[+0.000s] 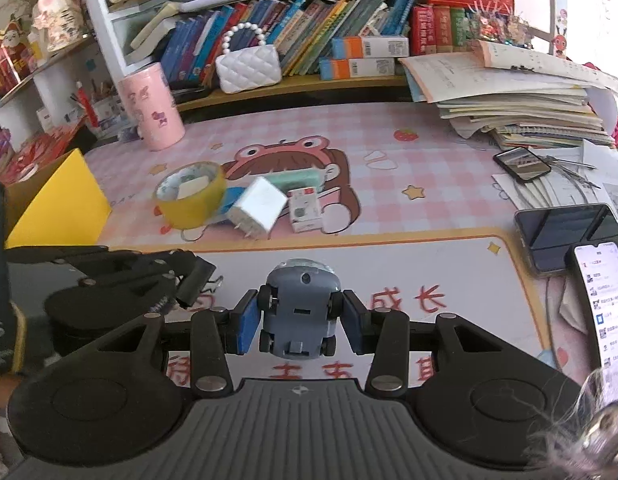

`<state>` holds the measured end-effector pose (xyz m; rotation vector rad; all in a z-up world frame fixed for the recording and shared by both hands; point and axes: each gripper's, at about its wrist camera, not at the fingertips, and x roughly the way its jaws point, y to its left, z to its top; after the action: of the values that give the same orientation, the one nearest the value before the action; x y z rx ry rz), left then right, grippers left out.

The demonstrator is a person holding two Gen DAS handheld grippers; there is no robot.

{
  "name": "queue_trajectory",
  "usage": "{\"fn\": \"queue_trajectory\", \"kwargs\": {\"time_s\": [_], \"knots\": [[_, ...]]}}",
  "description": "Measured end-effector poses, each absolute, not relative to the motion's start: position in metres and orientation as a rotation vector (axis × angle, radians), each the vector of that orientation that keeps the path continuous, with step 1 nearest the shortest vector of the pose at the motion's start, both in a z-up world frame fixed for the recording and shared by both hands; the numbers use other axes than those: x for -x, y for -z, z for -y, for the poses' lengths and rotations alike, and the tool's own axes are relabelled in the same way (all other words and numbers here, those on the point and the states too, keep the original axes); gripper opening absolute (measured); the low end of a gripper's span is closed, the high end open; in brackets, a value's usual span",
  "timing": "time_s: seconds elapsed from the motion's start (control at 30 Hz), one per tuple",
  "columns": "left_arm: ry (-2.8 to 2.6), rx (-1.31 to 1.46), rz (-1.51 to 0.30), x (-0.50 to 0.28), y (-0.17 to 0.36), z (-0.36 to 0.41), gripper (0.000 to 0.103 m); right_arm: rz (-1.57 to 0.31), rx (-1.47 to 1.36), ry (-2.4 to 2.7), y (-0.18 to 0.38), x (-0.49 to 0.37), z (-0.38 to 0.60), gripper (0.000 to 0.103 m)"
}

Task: Organize objects
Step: 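Carry the grey toy car with the right tool into the yellow box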

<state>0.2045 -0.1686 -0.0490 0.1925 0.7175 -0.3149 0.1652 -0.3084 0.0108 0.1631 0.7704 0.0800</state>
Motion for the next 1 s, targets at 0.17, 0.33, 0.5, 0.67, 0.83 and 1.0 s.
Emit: {"fn": "queue_trajectory", "kwargs": {"time_s": [0.17, 0.33, 0.5, 0.67, 0.83, 1.0], "knots": [[0.3, -0.123, -0.715, -0.178, 0.034, 0.137, 0.0, -0.771, -0.158, -0.106, -0.014, -0.156, 0.288, 0.041], [0.268, -0.058, -0.709, -0.149, 0.024, 0.1, 0.0, -0.766, -0.136, -0.142, -0.018, -0.142, 0.257, 0.041], [0.225, -0.014, -0.701, -0.119, 0.02, 0.058, 0.0, -0.761, -0.106, -0.185, -0.023, -0.126, 0.22, 0.041], [0.157, 0.025, -0.699, -0.093, 0.017, 0.014, 0.0, -0.76, -0.068, -0.242, -0.026, -0.108, 0.176, 0.041], [0.088, 0.06, -0.697, -0.063, 0.013, -0.032, 0.0, -0.765, -0.034, -0.307, -0.028, -0.087, 0.129, 0.041], [0.038, 0.076, -0.694, -0.039, 0.009, -0.071, 0.0, -0.769, -0.015, -0.363, -0.03, -0.067, 0.086, 0.041]]}}
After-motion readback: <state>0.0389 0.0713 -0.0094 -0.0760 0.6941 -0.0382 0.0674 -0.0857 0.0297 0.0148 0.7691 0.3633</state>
